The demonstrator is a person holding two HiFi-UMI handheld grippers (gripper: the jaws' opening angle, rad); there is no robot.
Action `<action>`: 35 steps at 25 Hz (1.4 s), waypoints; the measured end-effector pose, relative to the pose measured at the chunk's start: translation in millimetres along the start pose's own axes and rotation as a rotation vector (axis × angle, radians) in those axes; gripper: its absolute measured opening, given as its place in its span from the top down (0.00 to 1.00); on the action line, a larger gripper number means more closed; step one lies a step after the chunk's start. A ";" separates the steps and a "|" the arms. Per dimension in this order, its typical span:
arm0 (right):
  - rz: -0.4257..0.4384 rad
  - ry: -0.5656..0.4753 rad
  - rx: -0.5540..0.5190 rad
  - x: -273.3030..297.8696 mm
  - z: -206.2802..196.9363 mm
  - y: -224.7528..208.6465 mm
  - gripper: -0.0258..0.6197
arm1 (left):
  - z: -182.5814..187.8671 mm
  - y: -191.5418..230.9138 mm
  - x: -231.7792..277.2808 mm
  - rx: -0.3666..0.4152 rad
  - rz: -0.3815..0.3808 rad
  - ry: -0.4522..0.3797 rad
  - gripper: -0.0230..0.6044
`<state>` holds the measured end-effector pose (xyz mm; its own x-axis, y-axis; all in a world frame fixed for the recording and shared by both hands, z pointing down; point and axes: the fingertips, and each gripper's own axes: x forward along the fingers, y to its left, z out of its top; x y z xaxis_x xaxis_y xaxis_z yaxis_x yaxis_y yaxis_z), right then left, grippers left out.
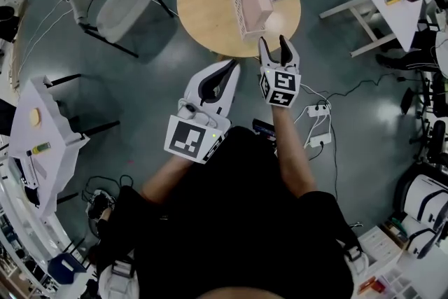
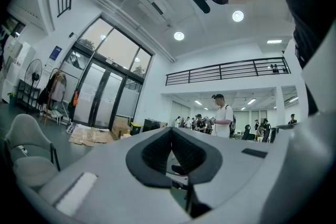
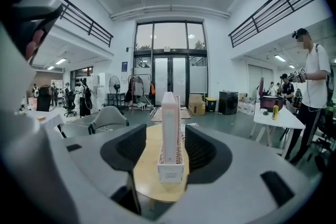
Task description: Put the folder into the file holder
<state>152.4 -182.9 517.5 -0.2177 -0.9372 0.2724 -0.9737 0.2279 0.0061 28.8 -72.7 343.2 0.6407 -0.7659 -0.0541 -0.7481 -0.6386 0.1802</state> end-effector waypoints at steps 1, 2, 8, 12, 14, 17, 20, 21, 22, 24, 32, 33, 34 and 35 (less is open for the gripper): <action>0.001 -0.002 0.005 -9.0 -1.2 -0.1 0.62 | -1.5 -7.2 -5.7 0.001 0.001 0.000 0.96; 0.003 -0.004 0.012 -17.8 -2.2 -0.4 0.62 | -3.0 -14.2 -11.2 0.002 0.004 0.000 0.96; 0.019 -0.014 0.042 -66.2 -3.0 -0.1 0.65 | -8.7 -44.9 -41.7 0.016 0.033 0.000 0.95; 0.051 -0.001 0.064 -89.8 -2.3 8.4 0.71 | -6.8 -51.1 -58.5 0.032 0.062 0.005 0.96; 0.064 0.006 0.079 -100.8 0.7 10.9 0.73 | -4.0 -54.0 -64.1 0.039 0.074 0.006 0.95; 0.069 0.002 0.101 -116.6 11.6 11.8 0.78 | 1.7 -57.3 -70.3 0.048 0.089 0.002 0.95; 0.068 -0.004 0.119 -129.7 21.8 12.4 0.82 | 7.1 -58.0 -76.5 0.049 0.106 -0.006 0.96; 0.067 -0.006 0.122 -133.2 24.2 12.9 0.82 | 8.0 -57.8 -78.5 0.050 0.110 -0.007 0.96; 0.065 -0.009 0.122 -136.3 26.2 13.3 0.83 | 8.6 -57.5 -80.1 0.051 0.113 -0.008 0.96; 0.064 -0.014 0.121 -141.0 29.5 15.1 0.84 | 10.6 -56.2 -82.4 0.056 0.115 -0.010 0.95; 0.035 0.000 0.174 -158.4 39.5 29.8 0.90 | 19.6 -38.7 -96.1 0.046 0.104 -0.019 0.95; 0.033 -0.005 0.181 -159.7 42.9 33.9 0.91 | 20.8 -34.7 -98.3 0.048 0.101 -0.019 0.95; 0.033 -0.011 0.187 -161.4 46.4 37.8 0.91 | 21.8 -31.5 -100.3 0.049 0.098 -0.020 0.96; 0.033 -0.017 0.189 -163.7 49.6 41.5 0.92 | 22.6 -28.9 -102.3 0.049 0.096 -0.020 0.95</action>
<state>144.2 -33.0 425.4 -0.2490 -0.9348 0.2533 -0.9611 0.2062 -0.1837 -19.0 22.4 321.4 0.5628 -0.8245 -0.0585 -0.8135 -0.5651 0.1375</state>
